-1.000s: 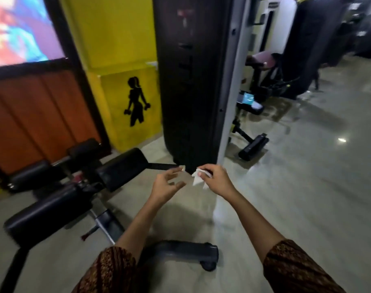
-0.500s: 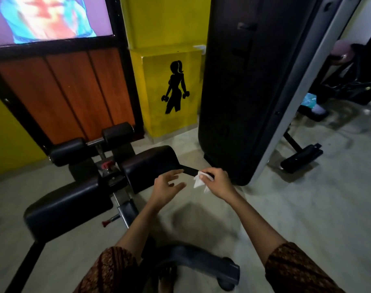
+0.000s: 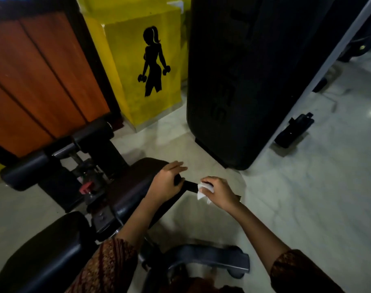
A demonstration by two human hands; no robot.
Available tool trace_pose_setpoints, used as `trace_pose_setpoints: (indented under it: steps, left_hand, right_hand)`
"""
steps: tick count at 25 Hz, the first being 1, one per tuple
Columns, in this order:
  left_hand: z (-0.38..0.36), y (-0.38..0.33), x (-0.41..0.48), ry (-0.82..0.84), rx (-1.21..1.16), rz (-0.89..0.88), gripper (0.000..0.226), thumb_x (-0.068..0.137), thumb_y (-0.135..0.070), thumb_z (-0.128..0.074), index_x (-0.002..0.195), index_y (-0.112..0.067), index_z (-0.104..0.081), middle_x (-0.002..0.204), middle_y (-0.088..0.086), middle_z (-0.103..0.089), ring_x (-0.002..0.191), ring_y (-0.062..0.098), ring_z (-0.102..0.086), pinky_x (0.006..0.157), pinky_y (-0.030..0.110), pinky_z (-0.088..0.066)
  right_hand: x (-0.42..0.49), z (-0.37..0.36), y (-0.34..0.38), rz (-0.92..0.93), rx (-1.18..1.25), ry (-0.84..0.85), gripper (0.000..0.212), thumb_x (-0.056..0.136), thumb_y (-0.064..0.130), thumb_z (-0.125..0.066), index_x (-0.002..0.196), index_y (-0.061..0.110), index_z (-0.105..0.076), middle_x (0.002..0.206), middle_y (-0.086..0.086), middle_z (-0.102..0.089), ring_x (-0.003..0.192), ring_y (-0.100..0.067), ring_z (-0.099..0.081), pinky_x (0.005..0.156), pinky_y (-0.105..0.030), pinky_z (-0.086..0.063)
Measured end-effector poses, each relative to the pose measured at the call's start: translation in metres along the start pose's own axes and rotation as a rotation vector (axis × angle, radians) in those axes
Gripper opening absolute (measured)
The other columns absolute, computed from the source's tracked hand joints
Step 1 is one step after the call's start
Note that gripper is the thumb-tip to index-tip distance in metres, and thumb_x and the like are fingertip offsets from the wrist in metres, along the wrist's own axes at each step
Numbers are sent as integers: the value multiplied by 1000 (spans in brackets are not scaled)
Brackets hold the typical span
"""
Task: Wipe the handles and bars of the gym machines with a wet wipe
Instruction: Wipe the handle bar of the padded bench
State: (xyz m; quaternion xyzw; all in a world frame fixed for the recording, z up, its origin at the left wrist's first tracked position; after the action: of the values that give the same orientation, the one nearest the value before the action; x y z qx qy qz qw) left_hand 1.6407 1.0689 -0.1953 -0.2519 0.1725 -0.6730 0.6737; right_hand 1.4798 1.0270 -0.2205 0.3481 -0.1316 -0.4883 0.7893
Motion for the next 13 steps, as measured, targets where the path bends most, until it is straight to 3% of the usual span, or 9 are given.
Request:
trace_pose_setpoints:
  steps: [4,7,8,10,11,13]
  left_hand:
    - [-20,25,19,120,221,-9,36,83,-19,-66,115,-3,-63,129,19,-55,129,36,-41,109,45,-26]
    - [-31,32,19,103,370,-68,31,84,-30,-57,99,-6,-69,110,17,-66,114,37,-56,100,49,-37]
    - [-32,32,19,100,391,-79,36,85,-35,-48,96,-8,-70,105,15,-67,112,36,-58,98,48,-40]
    - [-31,28,21,69,403,-80,43,85,-38,-39,91,-8,-70,101,14,-67,110,35,-59,98,47,-41]
    - [-31,28,22,53,414,-80,43,85,-38,-39,91,-8,-69,101,14,-66,110,35,-58,99,47,-41]
    - [-32,29,21,37,451,-82,43,84,-38,-40,90,-7,-69,100,15,-66,110,36,-58,99,47,-41]
  right_hand:
    - [41,-13,-4,97,-190,-64,33,95,10,-47,127,2,-53,137,-12,-47,126,-22,-44,101,-20,-31]
    - [53,-43,0,216,-349,130,43,90,4,-53,133,0,-45,146,-14,-35,135,-21,-35,109,-23,-28]
    - [53,-54,-4,263,-397,196,45,83,5,-65,125,-3,-53,136,-19,-48,127,-22,-47,102,-23,-38]
    - [54,-70,-15,282,-433,227,36,68,12,-80,99,-2,-69,93,-16,-69,86,-24,-69,66,-25,-56]
    - [54,-71,-18,283,-461,247,28,73,15,-74,94,-2,-70,80,-14,-68,71,-25,-70,52,-26,-56]
    - [46,-60,-21,288,-533,263,31,82,17,-53,97,-6,-67,80,-17,-67,66,-27,-68,49,-28,-55]
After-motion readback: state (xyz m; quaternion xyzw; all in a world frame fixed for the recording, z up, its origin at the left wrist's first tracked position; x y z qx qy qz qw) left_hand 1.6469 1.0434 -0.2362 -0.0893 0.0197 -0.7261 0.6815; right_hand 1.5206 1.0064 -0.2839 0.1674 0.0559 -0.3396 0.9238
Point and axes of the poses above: each hand's wrist, its own x-axis towards the middle knuckle, its own z-axis out of the back of the hand, y = z × x, the point moved 5 cm from there along x, towards the middle knuckle
